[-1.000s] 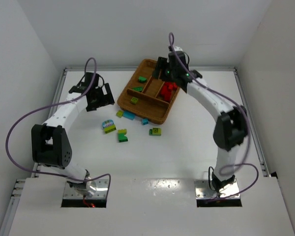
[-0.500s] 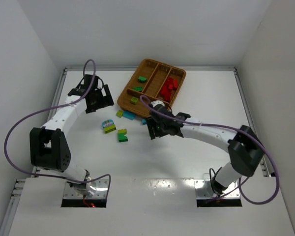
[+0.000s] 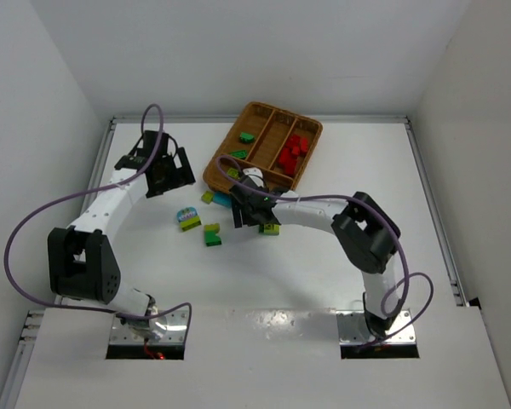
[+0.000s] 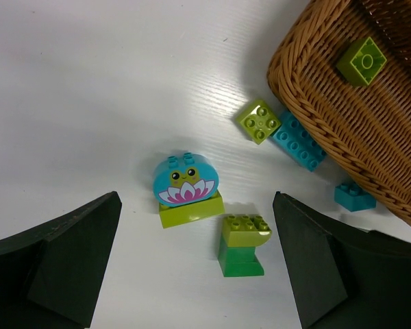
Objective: Sort the legos into containers by color
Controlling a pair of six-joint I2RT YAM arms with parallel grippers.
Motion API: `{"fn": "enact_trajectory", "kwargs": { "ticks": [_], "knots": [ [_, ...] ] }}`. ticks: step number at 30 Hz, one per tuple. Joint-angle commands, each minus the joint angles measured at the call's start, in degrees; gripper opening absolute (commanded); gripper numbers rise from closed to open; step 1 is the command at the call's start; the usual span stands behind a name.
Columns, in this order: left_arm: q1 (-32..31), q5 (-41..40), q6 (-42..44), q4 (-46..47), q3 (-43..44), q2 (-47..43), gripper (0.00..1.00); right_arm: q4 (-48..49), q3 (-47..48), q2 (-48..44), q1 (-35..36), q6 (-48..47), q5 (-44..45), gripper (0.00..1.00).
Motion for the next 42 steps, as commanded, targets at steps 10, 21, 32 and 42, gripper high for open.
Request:
{"fn": "enact_trajectory", "kwargs": {
  "ticks": [10, 21, 32, 42],
  "knots": [
    [-0.3, -0.5, 0.8, -0.1, -0.3, -1.6, 1.0, 7.0, 4.9, 6.3, -2.5, 0.8, 5.4, 0.68],
    [-0.3, -1.0, 1.3, -0.1, -0.3, -1.0, 1.0, 7.6, 8.6, 10.1, -3.0, -1.6, 5.4, 0.6],
    [-0.3, -1.0, 1.3, -0.1, 0.2, 0.1, 1.0, 5.9, 11.7, 12.9, -2.5, -4.0, 8.5, 0.57],
    [-0.3, -1.0, 1.3, -0.1, 0.2, 0.6, 1.0, 5.9, 10.6, 8.7, -1.9, -5.7, 9.0, 0.31]
  ]
}}
